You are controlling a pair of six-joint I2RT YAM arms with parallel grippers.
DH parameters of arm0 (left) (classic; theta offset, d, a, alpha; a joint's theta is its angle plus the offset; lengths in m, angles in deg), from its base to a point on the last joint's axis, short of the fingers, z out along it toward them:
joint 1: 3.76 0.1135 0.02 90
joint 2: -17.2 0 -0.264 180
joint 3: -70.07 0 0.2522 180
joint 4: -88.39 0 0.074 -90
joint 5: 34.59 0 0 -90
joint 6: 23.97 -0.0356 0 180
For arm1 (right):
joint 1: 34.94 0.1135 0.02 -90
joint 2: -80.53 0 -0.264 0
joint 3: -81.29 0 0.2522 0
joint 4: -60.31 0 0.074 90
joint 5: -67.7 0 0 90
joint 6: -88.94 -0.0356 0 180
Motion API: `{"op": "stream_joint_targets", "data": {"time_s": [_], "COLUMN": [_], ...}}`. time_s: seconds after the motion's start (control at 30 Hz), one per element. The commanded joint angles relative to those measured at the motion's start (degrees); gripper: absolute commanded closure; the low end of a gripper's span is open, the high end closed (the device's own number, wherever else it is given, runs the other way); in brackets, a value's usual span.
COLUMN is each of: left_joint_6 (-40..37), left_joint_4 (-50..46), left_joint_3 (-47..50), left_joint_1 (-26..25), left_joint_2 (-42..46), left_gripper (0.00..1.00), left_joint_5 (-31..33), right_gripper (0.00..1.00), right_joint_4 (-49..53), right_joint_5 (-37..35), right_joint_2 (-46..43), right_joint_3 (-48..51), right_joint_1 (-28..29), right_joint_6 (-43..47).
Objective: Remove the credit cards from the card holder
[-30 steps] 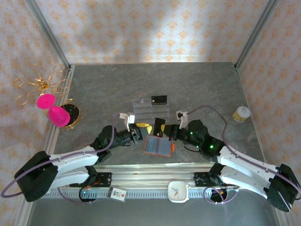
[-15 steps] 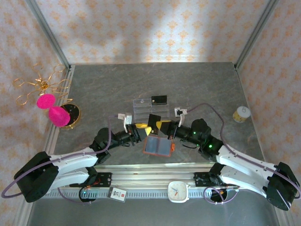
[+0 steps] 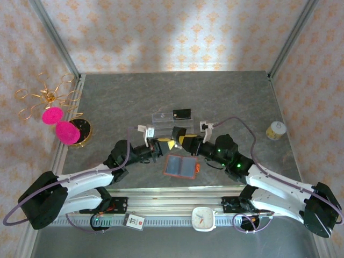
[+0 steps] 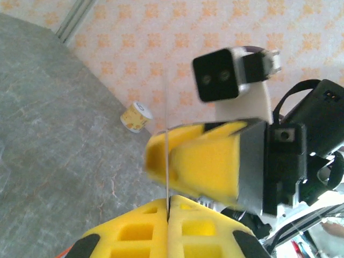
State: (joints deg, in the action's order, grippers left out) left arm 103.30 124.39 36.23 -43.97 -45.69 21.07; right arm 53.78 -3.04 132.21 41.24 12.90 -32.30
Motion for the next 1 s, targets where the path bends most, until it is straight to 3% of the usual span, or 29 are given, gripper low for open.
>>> {"op": "stream_joint_targets", "data": {"time_s": [0.0,0.13,0.2,0.3,0.4,0.5,0.7,0.97], "left_joint_6": [-14.85,-36.91,-44.41,-57.13,-67.46,-75.71,-83.06,-89.34], "left_joint_4": [-17.88,-47.23,-51.83,-58.12,-70.53,-83.57,-88.22,-92.80], "left_joint_3": [-11.44,-29.71,-34.60,-41.80,-52.79,-63.12,-69.62,-79.09], "left_joint_1": [2.24,2.37,3.05,5.96,9.97,11.38,11.66,12.52], "left_joint_2": [-0.33,-7.13,-9.24,-13.20,-20.74,-28.57,-35.73,-42.87], "left_gripper": [1.00,1.00,1.00,1.00,1.00,1.00,1.00,1.00], "left_joint_5": [-2.70,-0.33,0.48,-4.45,-7.46,-4.68,3.21,3.56], "right_gripper": [0.69,0.69,0.67,0.67,0.69,0.69,0.70,0.70], "right_joint_4": [10.37,14.84,15.61,16.51,16.88,16.37,15.37,14.67], "right_joint_5": [-3.45,-1.46,0.95,4.11,6.37,7.05,7.27,8.51], "right_joint_2": [-3.67,-10.61,-13.53,-15.03,-14.73,-14.79,-10.71,-4.32], "right_joint_3": [-1.66,2.31,3.96,5.50,6.54,7.21,6.30,4.19], "right_joint_1": [-2.89,-11.32,-15.36,-19.69,-21.83,-22.42,-23.47,-25.14], "right_joint_6": [1.48,-0.08,-0.71,-1.58,-2.17,-2.68,-2.37,-0.94]}}
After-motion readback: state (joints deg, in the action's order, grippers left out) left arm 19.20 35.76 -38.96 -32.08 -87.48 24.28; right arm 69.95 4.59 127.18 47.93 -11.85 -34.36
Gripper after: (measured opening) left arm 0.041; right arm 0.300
